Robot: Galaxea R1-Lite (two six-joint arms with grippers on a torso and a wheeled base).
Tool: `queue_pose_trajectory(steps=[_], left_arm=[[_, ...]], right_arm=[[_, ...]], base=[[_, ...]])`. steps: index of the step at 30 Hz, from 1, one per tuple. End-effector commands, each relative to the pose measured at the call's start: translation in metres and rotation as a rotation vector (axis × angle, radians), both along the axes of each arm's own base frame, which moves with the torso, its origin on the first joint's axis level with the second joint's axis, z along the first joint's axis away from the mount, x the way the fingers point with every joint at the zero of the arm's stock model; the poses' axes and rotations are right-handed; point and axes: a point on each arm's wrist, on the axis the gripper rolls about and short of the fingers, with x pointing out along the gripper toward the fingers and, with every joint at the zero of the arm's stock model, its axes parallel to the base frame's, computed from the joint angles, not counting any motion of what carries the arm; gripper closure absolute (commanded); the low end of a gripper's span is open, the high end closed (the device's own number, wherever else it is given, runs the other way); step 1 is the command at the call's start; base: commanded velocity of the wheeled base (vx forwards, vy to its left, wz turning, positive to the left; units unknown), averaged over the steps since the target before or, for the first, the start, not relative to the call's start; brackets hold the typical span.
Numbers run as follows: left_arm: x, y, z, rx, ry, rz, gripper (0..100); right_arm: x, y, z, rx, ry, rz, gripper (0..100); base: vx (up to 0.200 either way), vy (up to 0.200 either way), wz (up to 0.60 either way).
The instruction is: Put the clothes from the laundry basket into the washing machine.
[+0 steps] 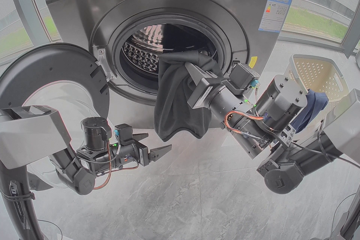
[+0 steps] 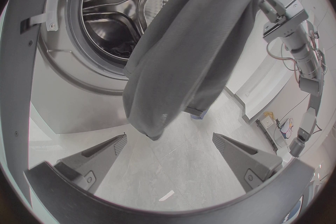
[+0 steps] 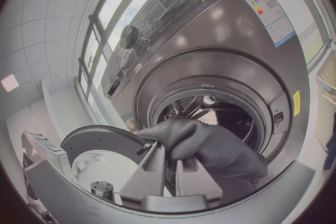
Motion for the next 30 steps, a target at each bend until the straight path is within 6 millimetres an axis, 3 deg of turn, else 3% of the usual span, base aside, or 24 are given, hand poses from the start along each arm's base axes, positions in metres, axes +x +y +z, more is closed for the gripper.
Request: queue_pose_trajectory(steps=[1,18,26,27,30], left_arm=[[0.016,-0.007,-0.011,0.002,-0.007,0.019,0],[0.046,-0.019,-0.014,-0.026,-0.068,0.038,0],[0.045,-0.027,-0.007,-0.053,-0.131,0.034,0],[0.043,-0.03,-0.006,-0.055,-0.139,0.029,100],[0.036,-0.034,-0.008,-0.054,-0.134,0.014,100]], right_arm=[[-0.007,-0.002,0.003,0.006,-0.007,0.008,100],[-0.019,0.003,0.003,0.0,-0.004,0.038,100],[-0.018,0.003,0.001,-0.003,0.001,0.037,100],[-0.018,0.002,0.0,-0.008,0.004,0.036,100],[-0.016,0.0,-0.002,-0.013,0.009,0.029,100]], base=[[0.0,0.0,0.0],[0.0,0.0,0.0],[0.0,0.0,0.0],[0.0,0.0,0.0],[0.0,0.0,0.0]])
